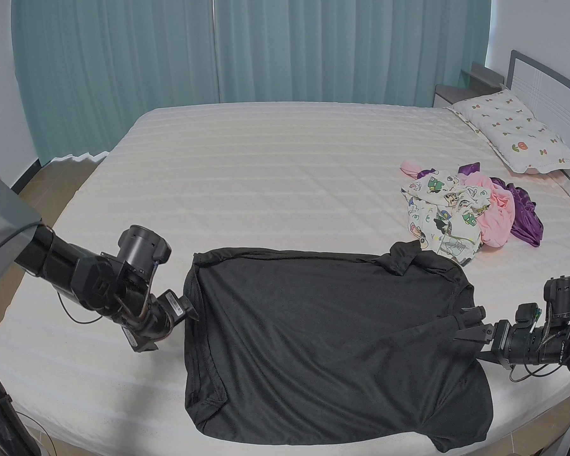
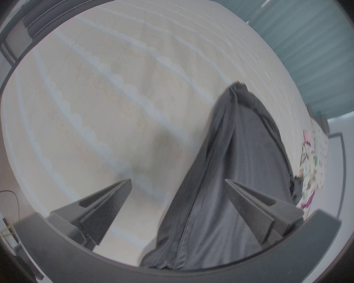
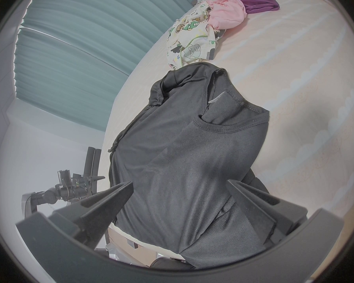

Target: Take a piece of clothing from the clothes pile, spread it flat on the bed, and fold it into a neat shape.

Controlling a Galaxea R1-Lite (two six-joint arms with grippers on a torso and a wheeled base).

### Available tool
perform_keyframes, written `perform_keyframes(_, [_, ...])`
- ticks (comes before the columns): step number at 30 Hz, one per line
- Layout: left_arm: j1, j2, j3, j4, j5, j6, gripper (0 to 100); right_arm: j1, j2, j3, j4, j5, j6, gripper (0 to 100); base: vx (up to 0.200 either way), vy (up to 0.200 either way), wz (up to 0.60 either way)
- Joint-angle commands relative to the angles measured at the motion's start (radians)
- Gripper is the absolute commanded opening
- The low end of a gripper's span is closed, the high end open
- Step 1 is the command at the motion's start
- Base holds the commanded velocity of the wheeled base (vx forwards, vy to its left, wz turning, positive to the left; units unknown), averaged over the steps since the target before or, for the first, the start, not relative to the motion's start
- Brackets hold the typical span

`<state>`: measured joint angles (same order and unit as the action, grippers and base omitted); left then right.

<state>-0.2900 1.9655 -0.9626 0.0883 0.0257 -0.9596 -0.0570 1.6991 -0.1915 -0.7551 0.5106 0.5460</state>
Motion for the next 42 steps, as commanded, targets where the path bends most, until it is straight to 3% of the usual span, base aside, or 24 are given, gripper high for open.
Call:
perform_keyframes(1, [-0.136, -0.066, 0.111, -0.03, 0.079, 0.007, 100, 0.005, -0.015, 0.006, -0.004, 0.0, 0.0, 100, 0.0, 0.0, 0.0])
perform_keyframes(11, [-0.233, -0.01, 0.136, -0.018, 0.189, 0.045, 100, 0.005, -0.023, 0.007, -0.004, 0.0, 0.0, 100, 0.0, 0.0, 0.0])
perform_keyframes(22, [-0.316, 0.036, 0.18, -0.019, 0.198, 0.038, 100, 0.005, -0.023, 0.007, -0.004, 0.0, 0.0, 100, 0.0, 0.0, 0.0])
perform_keyframes(42, [-0.271, -0.099, 0.357, 0.002, 0.246, 0.044, 100, 0.005, -0.021, 0.007, -0.003, 0.002, 0.002, 100, 0.0, 0.0, 0.0])
